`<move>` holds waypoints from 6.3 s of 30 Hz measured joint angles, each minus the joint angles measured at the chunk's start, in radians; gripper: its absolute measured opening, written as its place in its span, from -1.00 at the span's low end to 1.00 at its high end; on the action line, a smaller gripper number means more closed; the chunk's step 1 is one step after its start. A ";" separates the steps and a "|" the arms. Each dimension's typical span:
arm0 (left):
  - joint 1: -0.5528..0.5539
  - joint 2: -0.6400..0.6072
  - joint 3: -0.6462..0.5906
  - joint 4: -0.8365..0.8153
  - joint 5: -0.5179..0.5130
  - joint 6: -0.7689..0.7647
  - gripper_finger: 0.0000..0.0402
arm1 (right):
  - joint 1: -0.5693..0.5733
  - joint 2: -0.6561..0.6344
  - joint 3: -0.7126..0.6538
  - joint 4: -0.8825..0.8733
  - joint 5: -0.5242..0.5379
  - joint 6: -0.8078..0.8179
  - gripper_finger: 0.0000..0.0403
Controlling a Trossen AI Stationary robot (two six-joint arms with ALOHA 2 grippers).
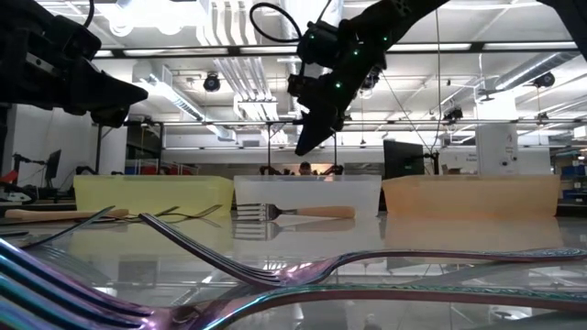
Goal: Sort silverware by color (type)
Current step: Put the orange fork into the transparent bin, then put the black fork into the yellow bin
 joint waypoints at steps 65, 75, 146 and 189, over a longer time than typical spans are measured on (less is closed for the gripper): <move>0.000 0.006 0.000 0.000 0.000 0.000 -1.00 | 0.159 0.152 -0.001 -0.075 -0.112 -0.172 -0.88; 0.000 0.006 0.000 0.000 0.000 0.000 -1.00 | 0.136 0.005 0.000 -0.048 0.062 -0.250 -0.88; 0.000 0.010 0.000 0.000 0.000 0.000 -1.00 | 0.599 -0.266 -0.160 -0.619 0.039 0.708 -0.73; 0.000 0.013 0.000 0.000 0.000 0.000 -1.00 | 1.195 -0.293 -0.473 -0.194 -0.069 1.617 -0.73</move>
